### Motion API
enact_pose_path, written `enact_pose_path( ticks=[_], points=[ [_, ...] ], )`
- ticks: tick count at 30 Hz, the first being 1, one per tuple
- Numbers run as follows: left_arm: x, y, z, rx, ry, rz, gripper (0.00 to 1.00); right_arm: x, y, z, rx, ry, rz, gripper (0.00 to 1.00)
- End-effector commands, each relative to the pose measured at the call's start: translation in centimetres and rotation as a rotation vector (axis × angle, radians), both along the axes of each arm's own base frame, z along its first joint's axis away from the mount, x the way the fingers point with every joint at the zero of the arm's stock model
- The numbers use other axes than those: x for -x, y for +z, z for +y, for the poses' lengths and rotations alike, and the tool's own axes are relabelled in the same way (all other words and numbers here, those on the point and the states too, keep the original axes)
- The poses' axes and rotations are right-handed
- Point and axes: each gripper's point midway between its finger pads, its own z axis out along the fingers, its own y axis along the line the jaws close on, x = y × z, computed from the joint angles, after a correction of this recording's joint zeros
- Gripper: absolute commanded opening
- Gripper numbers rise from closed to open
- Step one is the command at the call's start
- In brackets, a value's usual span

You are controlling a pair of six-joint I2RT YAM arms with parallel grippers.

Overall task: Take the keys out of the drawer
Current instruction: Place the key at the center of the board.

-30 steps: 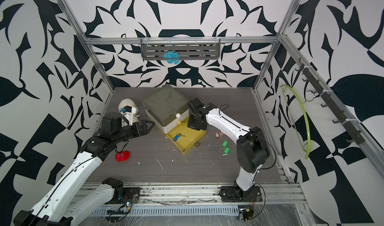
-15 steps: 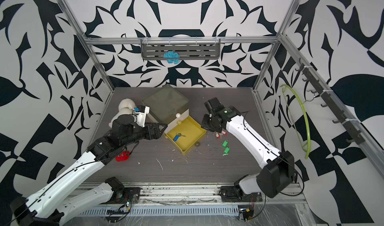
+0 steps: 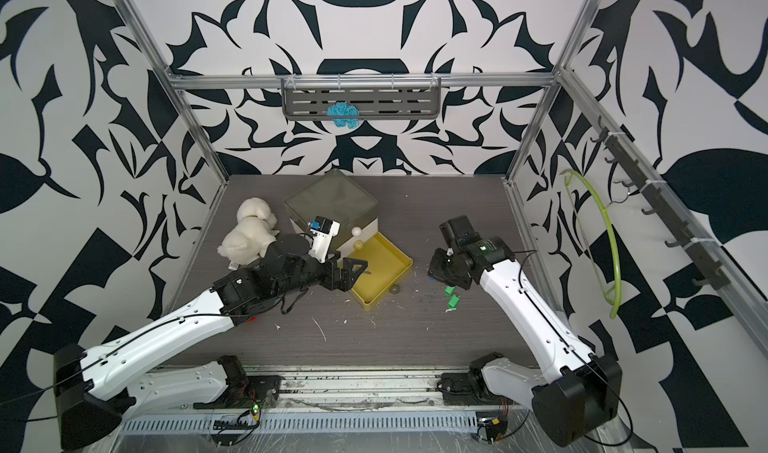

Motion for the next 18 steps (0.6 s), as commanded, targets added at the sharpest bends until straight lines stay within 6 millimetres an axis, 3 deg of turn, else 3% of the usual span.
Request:
enact_pose_path(
  ticks=[1,10,18],
  points=[
    [0.2,0.9,-1.0,0.005,-0.021,-0.038,0.99,0.7,-0.6,0.4,-0.039,0.009,0.015,0.0],
    [2.0,-1.8,-3.4,-0.051,-0.098,0.005,0.99,1.5,-3.2,1.2,-0.092,0.009,0.068,0.0],
    [2.4,-2.5,-4.5,-0.062,-0.126,0.01,0.99,2.1,-5.1,2.2,-0.145,0.014,0.116,0.0]
  ],
)
